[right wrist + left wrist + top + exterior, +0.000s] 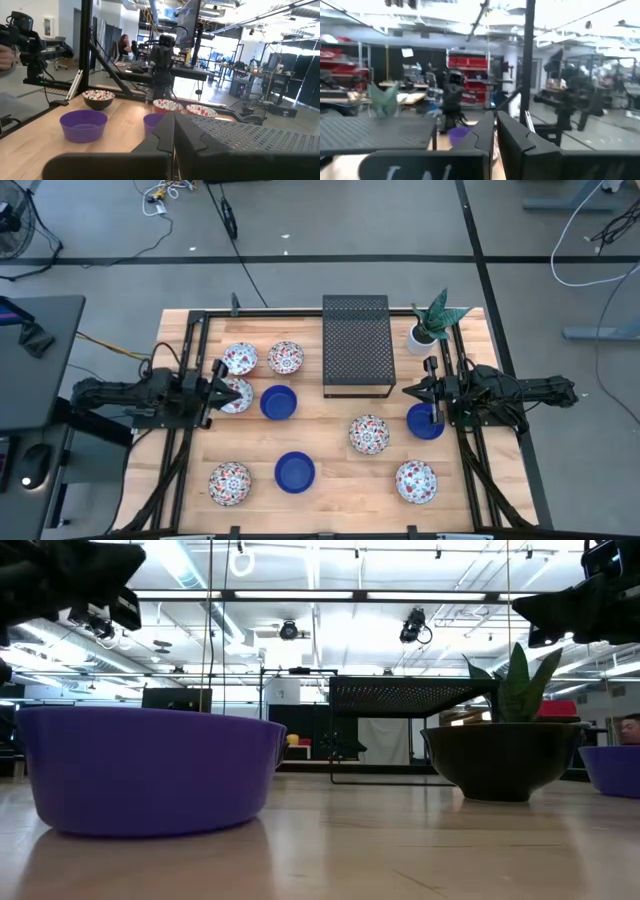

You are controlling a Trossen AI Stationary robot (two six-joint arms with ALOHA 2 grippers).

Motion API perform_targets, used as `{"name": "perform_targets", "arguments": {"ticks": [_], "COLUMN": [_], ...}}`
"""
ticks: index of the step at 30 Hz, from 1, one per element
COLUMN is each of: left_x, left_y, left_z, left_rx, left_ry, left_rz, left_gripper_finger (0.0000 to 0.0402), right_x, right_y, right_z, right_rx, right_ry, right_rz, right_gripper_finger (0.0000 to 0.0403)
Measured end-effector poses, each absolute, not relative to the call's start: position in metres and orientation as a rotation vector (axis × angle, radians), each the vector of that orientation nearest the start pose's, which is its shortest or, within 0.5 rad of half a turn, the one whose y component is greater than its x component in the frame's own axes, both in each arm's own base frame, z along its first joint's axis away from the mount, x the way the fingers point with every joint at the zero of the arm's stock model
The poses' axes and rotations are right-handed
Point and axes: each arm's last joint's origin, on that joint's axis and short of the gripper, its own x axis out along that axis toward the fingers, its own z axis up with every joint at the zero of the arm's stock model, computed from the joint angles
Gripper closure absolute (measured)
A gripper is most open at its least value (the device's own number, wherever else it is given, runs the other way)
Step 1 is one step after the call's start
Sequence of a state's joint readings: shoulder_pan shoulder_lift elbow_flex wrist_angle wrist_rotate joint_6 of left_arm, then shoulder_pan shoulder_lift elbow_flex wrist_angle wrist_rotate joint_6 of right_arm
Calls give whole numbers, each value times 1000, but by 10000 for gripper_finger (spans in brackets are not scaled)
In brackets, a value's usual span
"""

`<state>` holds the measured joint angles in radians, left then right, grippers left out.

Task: Pick & Place Mini bowls
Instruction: Put the top left blue bowl on the shelf

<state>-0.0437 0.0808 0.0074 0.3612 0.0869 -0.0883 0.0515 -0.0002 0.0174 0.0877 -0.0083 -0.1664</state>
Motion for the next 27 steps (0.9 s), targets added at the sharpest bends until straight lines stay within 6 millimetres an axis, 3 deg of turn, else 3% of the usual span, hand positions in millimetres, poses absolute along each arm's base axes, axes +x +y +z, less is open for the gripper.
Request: {"name": "perform_targets", "arguments": {"ticks": [3, 6, 10, 15, 20, 24, 27], "left_x": [108, 122, 146, 182, 205, 215, 219], "left_y": [-7, -6, -5, -8, -21, -36, -43], "left_z": [191, 183, 192, 202, 196, 184, 175], "left_rx": [-82, -86, -60, 53, 133, 171, 220], "left_ry": [-240, -81, 89, 407, 693, 785, 838], "left_rz": [-126, -61, 18, -4, -102, -212, -178], "left_gripper_finger": [374, 374, 374, 361, 297, 228, 183], "right_x": [96, 96, 96, 96, 96, 96, 96], "right_y": [5, 5, 5, 5, 5, 5, 5], "right_z": [178, 178, 178, 178, 178, 178, 178], "right_rx": [-164, -164, -164, -164, -164, -164, -164], "right_ry": [-110, -110, -110, -110, -110, -110, -110], "right_rz": [51, 51, 51, 51, 51, 51, 51], "right_gripper_finger": [394, 394, 394, 394, 394, 394, 394]}}
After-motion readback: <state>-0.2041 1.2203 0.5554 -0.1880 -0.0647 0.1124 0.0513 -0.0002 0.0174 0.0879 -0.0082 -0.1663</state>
